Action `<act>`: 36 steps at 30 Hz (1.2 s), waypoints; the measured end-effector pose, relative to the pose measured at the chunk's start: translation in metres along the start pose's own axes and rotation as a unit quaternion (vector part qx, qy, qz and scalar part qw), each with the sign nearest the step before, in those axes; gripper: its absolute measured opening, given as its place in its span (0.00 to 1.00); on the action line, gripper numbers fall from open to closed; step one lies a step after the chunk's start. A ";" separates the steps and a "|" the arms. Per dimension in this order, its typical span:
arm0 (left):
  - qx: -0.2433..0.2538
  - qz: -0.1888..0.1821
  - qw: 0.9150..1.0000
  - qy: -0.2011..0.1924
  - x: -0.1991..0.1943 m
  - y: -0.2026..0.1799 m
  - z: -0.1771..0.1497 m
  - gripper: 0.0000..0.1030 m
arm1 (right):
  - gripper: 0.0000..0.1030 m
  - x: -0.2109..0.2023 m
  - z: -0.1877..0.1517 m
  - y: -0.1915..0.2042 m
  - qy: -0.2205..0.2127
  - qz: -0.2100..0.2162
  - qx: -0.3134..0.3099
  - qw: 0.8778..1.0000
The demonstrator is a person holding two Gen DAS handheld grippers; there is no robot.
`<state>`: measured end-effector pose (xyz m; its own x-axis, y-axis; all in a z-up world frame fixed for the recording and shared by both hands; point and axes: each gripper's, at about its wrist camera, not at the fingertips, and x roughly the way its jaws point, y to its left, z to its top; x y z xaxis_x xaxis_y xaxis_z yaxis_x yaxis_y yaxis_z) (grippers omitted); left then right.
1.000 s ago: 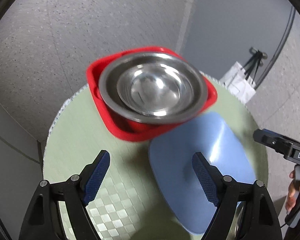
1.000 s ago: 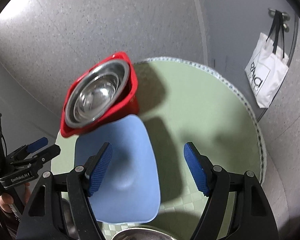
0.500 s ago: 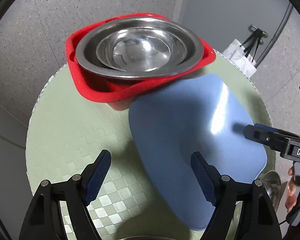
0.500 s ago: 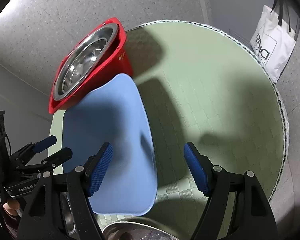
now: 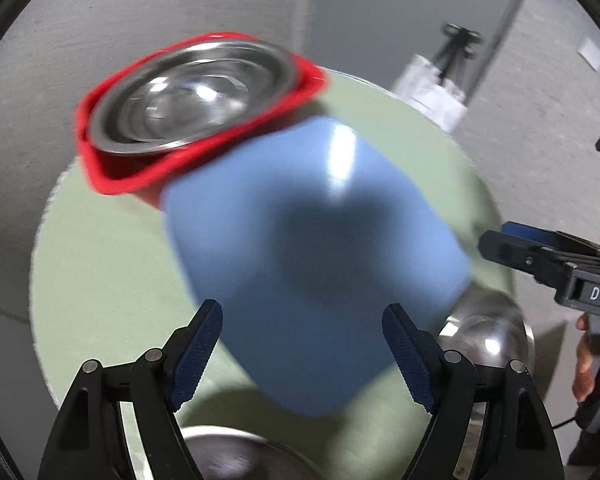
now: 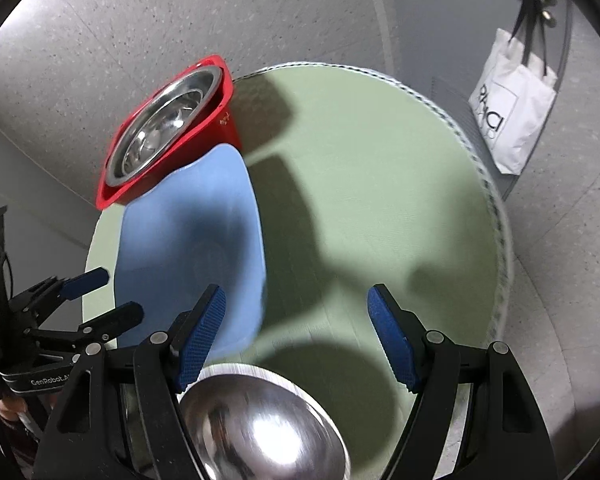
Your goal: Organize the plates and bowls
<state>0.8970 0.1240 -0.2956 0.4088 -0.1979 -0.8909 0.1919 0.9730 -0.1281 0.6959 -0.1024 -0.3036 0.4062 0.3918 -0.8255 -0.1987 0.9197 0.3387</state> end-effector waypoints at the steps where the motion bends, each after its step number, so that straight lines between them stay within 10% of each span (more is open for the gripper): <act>1: 0.007 -0.010 1.000 0.000 -0.001 -0.005 -0.001 0.76 | 0.73 -0.007 -0.007 -0.002 -0.002 -0.002 0.001 1.000; 11: 0.083 -0.046 0.995 0.019 0.002 -0.050 -0.020 0.75 | 0.72 -0.019 -0.073 -0.031 0.036 0.004 0.050 0.998; 15: 0.105 -0.048 0.993 0.024 0.003 -0.064 -0.026 0.69 | 0.50 -0.010 -0.092 -0.034 0.044 0.035 0.077 0.995; 18: 0.115 -0.047 0.991 0.041 0.007 -0.072 -0.032 0.52 | 0.22 -0.003 -0.099 -0.037 0.049 0.054 0.092 0.993; 25: 0.111 -0.040 0.990 0.072 0.024 -0.082 -0.033 0.20 | 0.15 -0.004 -0.105 -0.045 0.036 0.071 0.111 0.991; 36: 0.068 -0.051 0.996 -0.031 -0.035 -0.044 0.001 0.16 | 0.14 -0.057 -0.054 -0.005 -0.026 0.064 0.040 0.997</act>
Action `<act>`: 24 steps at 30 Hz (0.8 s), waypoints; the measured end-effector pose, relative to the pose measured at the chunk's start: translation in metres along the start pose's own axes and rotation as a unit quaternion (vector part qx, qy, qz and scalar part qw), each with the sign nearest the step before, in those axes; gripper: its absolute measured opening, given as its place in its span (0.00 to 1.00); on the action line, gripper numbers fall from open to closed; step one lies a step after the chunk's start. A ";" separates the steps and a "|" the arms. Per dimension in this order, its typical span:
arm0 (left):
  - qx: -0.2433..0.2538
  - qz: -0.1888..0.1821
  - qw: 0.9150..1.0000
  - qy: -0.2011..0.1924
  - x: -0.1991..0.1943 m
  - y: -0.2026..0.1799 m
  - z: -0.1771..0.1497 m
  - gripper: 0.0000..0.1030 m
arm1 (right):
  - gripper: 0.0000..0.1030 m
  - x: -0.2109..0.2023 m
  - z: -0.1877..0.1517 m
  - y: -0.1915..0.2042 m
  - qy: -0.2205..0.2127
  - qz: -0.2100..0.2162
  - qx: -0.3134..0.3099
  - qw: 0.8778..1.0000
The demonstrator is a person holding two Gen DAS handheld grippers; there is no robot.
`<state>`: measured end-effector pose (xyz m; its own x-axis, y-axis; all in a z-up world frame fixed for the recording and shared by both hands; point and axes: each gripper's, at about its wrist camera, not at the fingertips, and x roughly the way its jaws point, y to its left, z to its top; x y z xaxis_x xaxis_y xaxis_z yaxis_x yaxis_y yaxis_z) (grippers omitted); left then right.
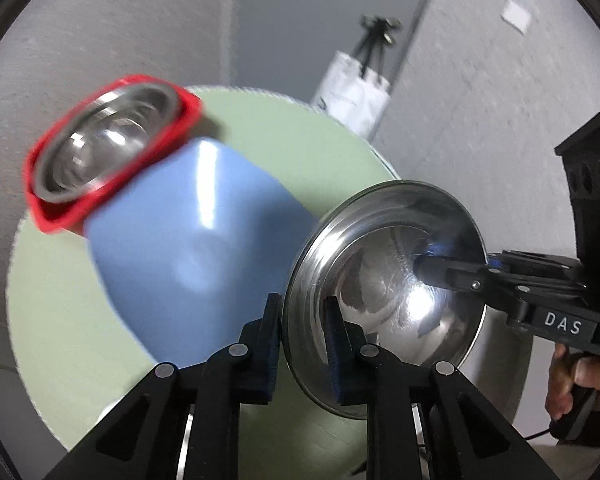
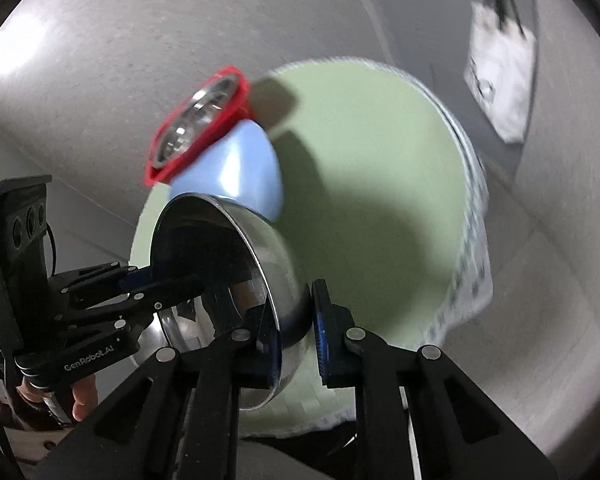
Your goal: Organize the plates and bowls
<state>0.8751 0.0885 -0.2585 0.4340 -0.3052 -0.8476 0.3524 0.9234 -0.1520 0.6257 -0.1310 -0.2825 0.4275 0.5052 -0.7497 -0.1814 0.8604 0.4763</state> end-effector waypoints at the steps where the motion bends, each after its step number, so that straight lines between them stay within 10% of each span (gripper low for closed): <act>1: -0.009 0.007 1.000 -0.008 -0.005 0.010 0.005 0.16 | 0.14 0.001 0.010 0.008 -0.005 0.003 -0.011 1.000; 24: -0.113 0.064 0.990 0.050 0.078 0.100 0.035 0.24 | 0.20 0.147 0.092 0.049 0.083 -0.038 -0.078 0.993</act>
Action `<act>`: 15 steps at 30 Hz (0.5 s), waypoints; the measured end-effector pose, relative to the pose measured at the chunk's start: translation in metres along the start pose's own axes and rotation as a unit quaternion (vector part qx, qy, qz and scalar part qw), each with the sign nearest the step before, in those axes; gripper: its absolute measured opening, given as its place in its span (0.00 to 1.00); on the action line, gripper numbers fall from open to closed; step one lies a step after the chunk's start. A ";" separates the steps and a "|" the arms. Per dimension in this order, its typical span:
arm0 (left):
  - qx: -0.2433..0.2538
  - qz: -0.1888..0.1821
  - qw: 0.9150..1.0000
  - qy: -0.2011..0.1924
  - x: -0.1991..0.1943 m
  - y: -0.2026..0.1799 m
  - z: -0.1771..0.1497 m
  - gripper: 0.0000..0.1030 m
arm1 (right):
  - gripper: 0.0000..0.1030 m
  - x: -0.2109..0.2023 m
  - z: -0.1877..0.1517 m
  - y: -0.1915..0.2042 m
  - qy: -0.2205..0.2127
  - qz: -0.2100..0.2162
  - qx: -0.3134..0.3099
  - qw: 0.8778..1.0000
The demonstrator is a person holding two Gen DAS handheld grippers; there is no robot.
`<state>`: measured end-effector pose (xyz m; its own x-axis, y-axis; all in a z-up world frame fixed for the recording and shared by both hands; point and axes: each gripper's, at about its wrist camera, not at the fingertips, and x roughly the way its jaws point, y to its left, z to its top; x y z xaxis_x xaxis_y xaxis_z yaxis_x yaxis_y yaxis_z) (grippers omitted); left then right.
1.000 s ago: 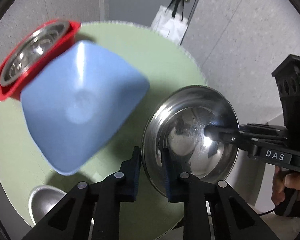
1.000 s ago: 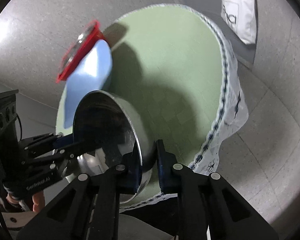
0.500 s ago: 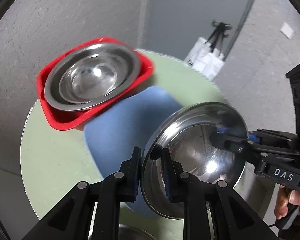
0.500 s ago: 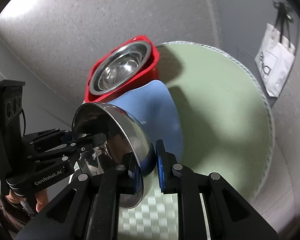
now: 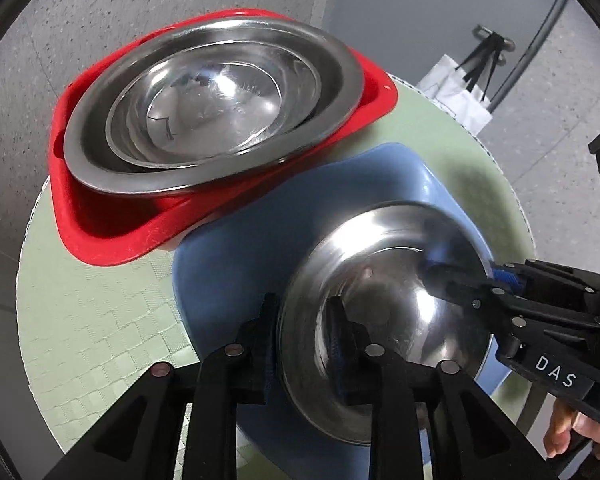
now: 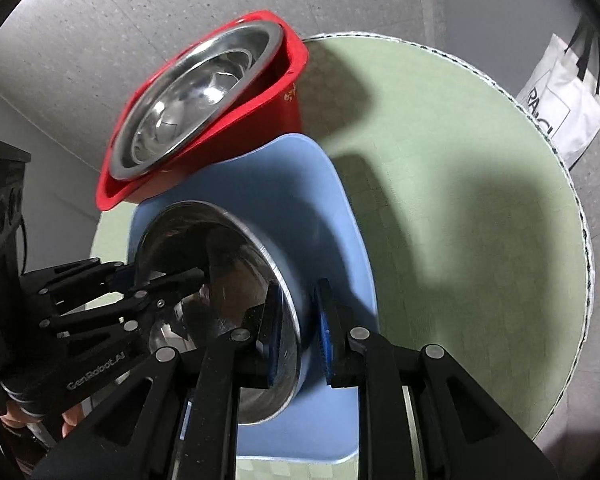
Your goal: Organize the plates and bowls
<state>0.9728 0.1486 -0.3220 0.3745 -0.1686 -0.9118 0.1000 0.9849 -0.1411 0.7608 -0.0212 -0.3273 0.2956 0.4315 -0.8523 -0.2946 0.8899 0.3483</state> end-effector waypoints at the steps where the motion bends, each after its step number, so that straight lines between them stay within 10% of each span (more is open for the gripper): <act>1: -0.004 -0.002 1.000 -0.003 -0.001 0.002 0.000 0.28 | 0.25 -0.001 0.001 -0.001 -0.004 0.001 0.001 1.000; 7: -0.015 -0.014 0.999 -0.045 -0.035 0.017 -0.012 0.56 | 0.56 -0.027 0.001 0.007 -0.049 -0.007 -0.003 0.999; 15: -0.024 -0.010 0.997 -0.069 -0.090 0.057 -0.077 0.62 | 0.61 -0.073 -0.042 0.040 -0.092 -0.019 -0.024 0.995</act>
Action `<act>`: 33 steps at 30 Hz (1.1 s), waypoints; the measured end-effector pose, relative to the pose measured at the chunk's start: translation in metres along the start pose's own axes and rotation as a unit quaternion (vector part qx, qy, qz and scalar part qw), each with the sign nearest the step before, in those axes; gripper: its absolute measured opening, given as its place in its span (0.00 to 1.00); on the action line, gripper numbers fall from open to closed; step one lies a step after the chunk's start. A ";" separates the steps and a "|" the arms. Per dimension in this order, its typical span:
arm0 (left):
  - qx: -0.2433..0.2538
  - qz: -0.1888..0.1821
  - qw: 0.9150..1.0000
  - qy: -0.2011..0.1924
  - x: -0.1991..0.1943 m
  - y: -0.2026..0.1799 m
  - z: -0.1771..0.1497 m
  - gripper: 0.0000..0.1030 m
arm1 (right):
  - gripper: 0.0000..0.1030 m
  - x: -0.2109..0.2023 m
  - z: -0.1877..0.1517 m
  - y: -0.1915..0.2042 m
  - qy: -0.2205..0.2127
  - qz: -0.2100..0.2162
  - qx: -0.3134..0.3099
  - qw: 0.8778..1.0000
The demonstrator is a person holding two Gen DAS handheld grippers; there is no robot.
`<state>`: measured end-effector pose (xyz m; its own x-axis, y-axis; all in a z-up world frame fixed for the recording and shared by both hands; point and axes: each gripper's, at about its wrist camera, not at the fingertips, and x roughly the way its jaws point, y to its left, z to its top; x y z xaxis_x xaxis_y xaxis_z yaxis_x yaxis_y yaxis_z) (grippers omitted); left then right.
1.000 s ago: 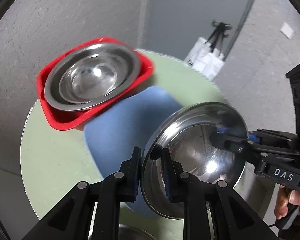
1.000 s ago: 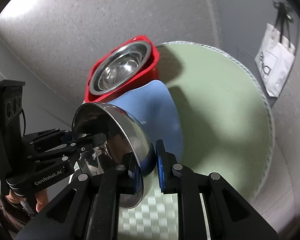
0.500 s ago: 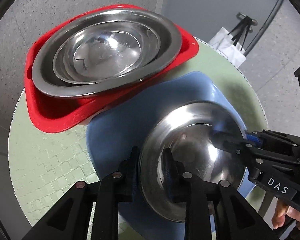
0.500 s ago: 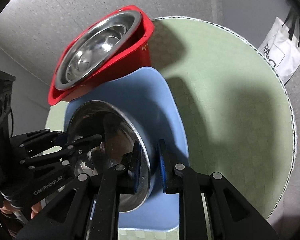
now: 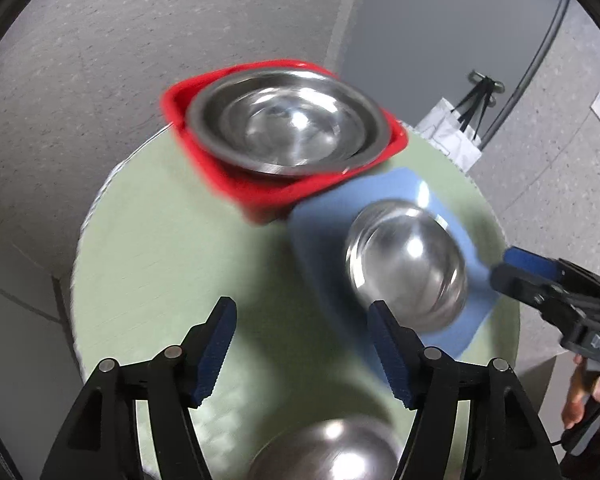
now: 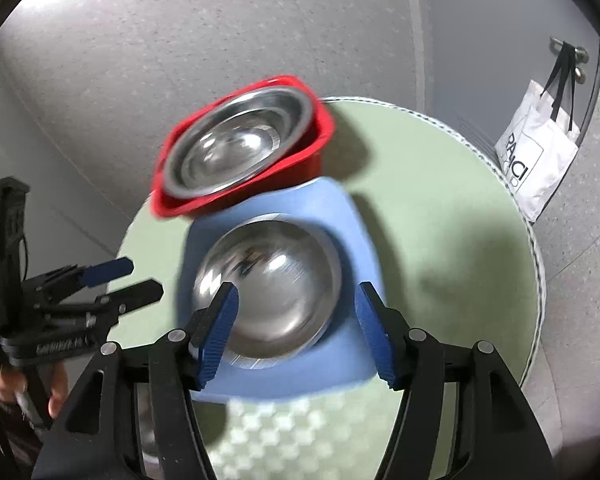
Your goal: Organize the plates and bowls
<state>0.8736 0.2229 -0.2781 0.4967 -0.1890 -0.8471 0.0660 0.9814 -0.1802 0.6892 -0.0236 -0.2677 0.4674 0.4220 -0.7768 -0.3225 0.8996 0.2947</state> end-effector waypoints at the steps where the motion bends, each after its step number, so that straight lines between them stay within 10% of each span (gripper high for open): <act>1: -0.001 -0.002 1.000 0.003 -0.004 0.007 -0.010 0.62 | 0.62 -0.003 -0.009 0.008 0.003 0.005 -0.005 1.000; 17: -0.009 -0.023 0.996 0.084 0.001 0.038 -0.091 0.48 | 0.60 0.041 -0.111 0.077 0.107 0.058 0.002 0.993; 20: -0.004 -0.043 0.995 0.092 0.005 0.032 -0.092 0.24 | 0.45 0.052 -0.114 0.079 0.120 0.067 0.003 0.991; 22: 0.001 -0.044 0.995 0.085 0.002 0.029 -0.092 0.15 | 0.15 0.058 -0.117 0.079 0.130 0.082 0.008 0.988; 33: 0.033 -0.050 0.998 0.004 -0.069 0.014 -0.056 0.13 | 0.09 0.020 -0.096 0.089 0.093 0.109 -0.031 0.989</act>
<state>0.7922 0.2476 -0.2501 0.4785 -0.2863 -0.8301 0.1722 0.9576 -0.2309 0.5905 0.0541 -0.3104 0.2233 0.5726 -0.7889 -0.4525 0.7777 0.4364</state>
